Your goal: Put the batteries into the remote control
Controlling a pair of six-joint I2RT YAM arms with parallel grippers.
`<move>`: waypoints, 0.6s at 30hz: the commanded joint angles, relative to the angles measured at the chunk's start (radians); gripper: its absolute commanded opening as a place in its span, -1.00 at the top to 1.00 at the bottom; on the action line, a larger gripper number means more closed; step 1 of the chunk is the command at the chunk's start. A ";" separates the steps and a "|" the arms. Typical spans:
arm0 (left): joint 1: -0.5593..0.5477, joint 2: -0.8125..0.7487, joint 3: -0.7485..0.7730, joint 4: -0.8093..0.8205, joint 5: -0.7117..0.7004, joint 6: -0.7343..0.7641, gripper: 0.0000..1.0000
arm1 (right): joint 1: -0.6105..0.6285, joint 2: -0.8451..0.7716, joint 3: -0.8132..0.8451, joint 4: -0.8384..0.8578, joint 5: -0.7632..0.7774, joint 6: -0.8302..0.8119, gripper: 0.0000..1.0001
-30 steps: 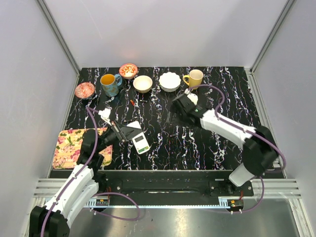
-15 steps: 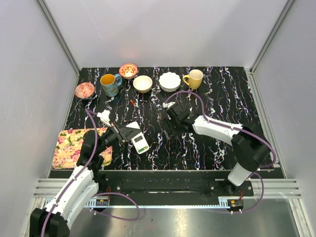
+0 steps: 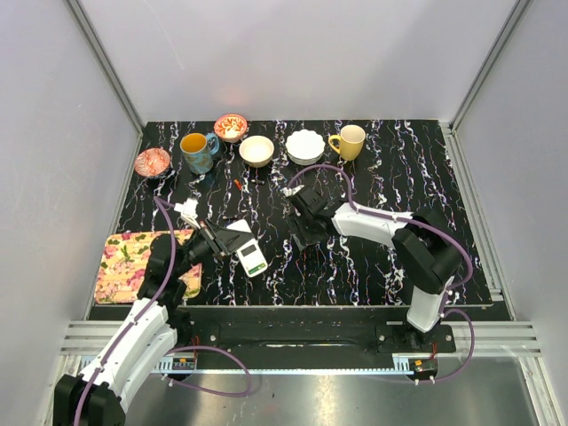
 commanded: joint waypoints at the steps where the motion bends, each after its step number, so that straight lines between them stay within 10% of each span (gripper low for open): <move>1: -0.002 -0.003 0.000 0.045 -0.016 0.011 1.00 | 0.006 0.022 0.050 0.014 0.059 0.008 -0.47; 18: -0.004 0.011 0.006 0.043 -0.013 0.017 1.00 | 0.005 0.055 0.034 -0.008 0.100 0.124 -0.40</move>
